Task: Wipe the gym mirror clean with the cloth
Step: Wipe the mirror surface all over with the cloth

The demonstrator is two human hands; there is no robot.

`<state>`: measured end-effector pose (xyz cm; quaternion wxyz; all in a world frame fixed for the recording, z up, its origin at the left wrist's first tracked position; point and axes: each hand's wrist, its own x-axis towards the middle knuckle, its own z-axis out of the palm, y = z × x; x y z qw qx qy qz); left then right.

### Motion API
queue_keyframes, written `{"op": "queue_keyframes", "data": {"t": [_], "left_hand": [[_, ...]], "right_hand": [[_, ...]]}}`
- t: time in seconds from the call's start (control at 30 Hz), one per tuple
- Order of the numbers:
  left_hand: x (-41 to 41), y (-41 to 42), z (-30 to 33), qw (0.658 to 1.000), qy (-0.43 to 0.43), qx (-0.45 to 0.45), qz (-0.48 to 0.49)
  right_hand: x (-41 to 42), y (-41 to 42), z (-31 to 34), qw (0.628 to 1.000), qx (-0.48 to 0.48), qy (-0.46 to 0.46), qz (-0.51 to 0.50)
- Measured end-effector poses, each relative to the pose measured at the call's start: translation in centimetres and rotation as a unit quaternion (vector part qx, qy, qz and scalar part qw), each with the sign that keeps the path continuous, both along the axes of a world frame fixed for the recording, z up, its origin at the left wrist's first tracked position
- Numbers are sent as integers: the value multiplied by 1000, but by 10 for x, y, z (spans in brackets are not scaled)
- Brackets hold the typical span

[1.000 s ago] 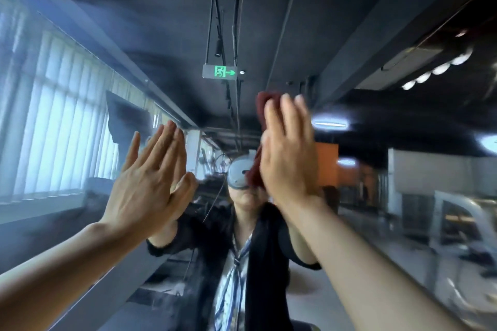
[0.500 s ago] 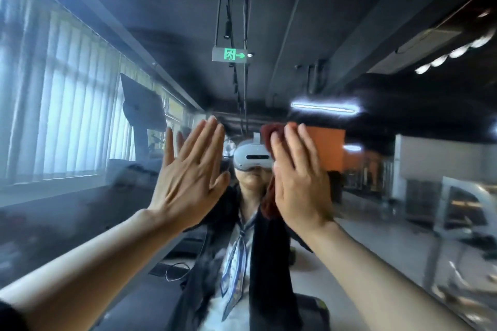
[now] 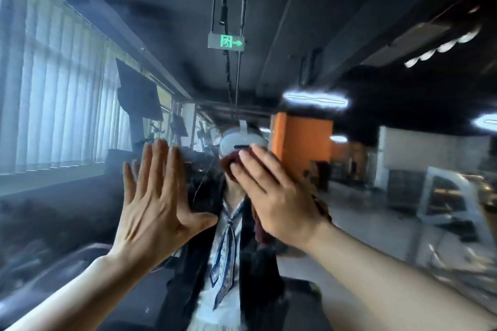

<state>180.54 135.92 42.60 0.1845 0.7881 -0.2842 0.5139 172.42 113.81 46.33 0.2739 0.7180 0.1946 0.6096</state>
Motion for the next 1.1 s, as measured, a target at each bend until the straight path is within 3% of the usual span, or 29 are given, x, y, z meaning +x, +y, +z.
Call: {"op": "queue_keyframes", "data": {"t": [0.07, 0.13, 0.17, 0.23, 0.3, 0.33, 0.37, 0.47, 0.53, 0.57, 0.6, 0.67, 0.73, 0.77, 0.8, 0.87, 0.97, 1.03, 1.1], "left_hand": [[6, 3, -3, 1000, 24, -5, 5], [8, 4, -4, 1000, 20, 2, 12], [8, 4, -4, 1000, 15, -1, 14], [7, 5, -4, 1000, 7, -4, 23], [6, 6, -4, 1000, 4, -5, 29], [6, 6, -4, 1000, 3, -8, 27], [6, 6, -5, 1000, 1, -11, 25], [6, 8, -4, 1000, -11, -16, 2], [9, 15, -3, 1000, -21, -16, -13], [11, 21, -4, 1000, -19, -14, -10], [12, 28, -5, 1000, -10, -15, -6], [13, 42, -12, 999, 11, -38, -8], [14, 51, -22, 997, 26, -66, -15], [14, 54, -28, 997, 34, -69, -14], [15, 55, -33, 997, 44, -67, -9], [18, 56, -40, 996, 67, -59, 2], [21, 59, -46, 995, 89, -49, 18], [22, 60, -47, 995, 90, -42, 30], [22, 60, -47, 995, 89, -34, 41]], "right_hand": [[-6, -5, -3, 983, -156, 91, -19], [-11, -13, 28, 973, -211, 86, -30], [-12, -15, 48, 982, -178, 52, -34], [-12, -14, 80, 998, -11, -49, -28], [0, 6, 79, 981, 154, -120, 8], [9, 20, 65, 975, 181, -131, 18], [17, 32, 45, 981, 156, -113, 18], [17, 47, -11, 996, -78, 52, -2], [8, 37, 0, 973, -197, 113, -24], [8, 34, 17, 971, -215, 97, -35], [10, 31, 37, 980, -185, 61, -39], [13, 32, 76, 999, -15, -40, -32], [24, 53, 82, 983, 148, -109, 7], [33, 66, 70, 978, 168, -118, 19], [40, 77, 52, 985, 138, -100, 23], [47, 90, 13, 1000, -13, -10, 18], [39, 82, 15, 975, -194, 105, -1], [39, 76, 49, 979, -193, 64, -3], [43, 81, 78, 998, -60, -18, 6]]}}
